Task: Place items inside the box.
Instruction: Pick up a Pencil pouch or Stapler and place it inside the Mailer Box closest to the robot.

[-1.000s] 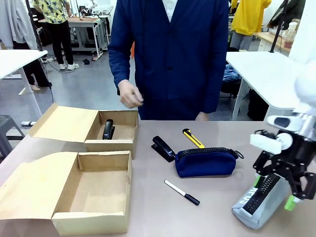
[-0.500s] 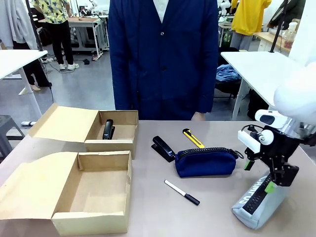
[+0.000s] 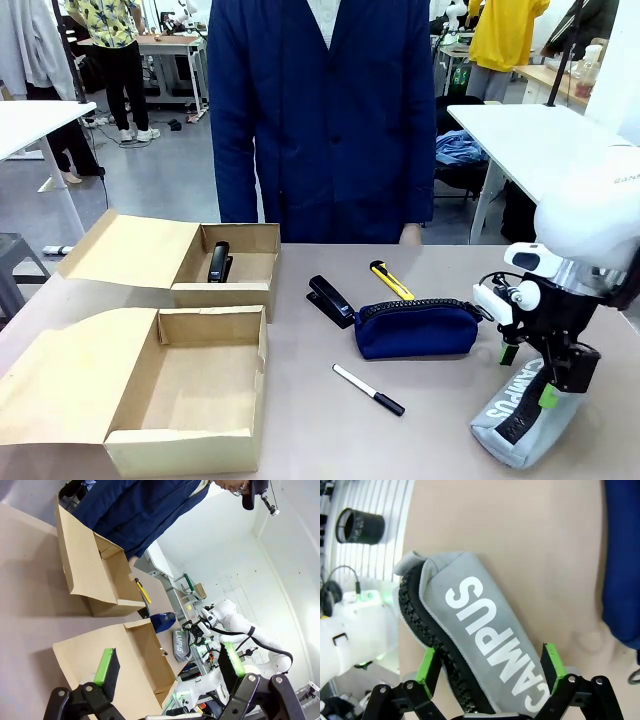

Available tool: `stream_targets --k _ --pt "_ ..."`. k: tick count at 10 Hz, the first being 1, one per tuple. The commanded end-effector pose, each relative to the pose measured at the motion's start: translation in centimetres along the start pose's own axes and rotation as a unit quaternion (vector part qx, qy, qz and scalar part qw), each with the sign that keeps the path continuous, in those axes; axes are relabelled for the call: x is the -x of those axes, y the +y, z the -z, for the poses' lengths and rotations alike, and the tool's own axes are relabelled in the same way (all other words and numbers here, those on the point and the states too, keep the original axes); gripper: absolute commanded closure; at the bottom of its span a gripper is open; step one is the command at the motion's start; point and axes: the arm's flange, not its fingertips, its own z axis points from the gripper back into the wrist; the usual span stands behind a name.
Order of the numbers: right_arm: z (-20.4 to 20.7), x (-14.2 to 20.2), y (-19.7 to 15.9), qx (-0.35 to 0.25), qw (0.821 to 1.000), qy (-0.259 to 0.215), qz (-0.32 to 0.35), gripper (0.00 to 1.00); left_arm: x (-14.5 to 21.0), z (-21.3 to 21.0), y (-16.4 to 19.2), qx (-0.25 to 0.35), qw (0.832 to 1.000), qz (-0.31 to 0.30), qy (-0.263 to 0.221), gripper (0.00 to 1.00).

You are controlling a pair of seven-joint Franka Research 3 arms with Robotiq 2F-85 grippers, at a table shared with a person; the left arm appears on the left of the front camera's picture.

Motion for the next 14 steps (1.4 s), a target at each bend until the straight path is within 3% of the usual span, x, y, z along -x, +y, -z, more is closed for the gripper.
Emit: stream_targets --k 1,3,4,5,6,7,8,14 --pt "4.68 0.76 5.43 -0.03 0.999 0.029 0.012 0.0 -0.06 0.05 -0.14 0.009 1.0 0.012 -0.009 0.0" --pt "4.95 0.56 5.19 -0.033 0.999 0.029 0.015 0.0 -0.06 0.05 -0.14 0.009 1.0 0.012 -0.009 0.0" --pt "4.68 0.56 5.05 -0.037 0.999 0.014 0.019 0.6 -0.06 0.05 -0.14 0.009 1.0 0.012 -0.009 0.0" --pt "4.67 0.65 5.01 -0.041 0.999 0.014 0.025 0.6 -0.06 0.05 -0.14 0.009 1.0 0.012 -0.009 0.0" --pt "4.7 0.73 5.0 -0.044 0.999 0.014 0.029 1.0 -0.06 0.05 -0.14 0.009 1.0 0.012 -0.009 0.0" --pt "4.64 0.87 5.01 -0.048 0.998 0.015 0.03 0.66 -0.06 0.05 -0.14 0.009 1.0 0.012 -0.009 0.0" --pt "4.59 0.95 4.98 -0.048 0.998 0.016 0.032 1.0 -0.06 0.05 -0.14 0.009 1.0 0.012 -0.009 0.0" --pt "4.08 1.33 4.69 -0.06 0.997 0.002 0.043 1.0 -0.06 0.05 -0.14 0.009 1.0 0.012 -0.009 0.0"
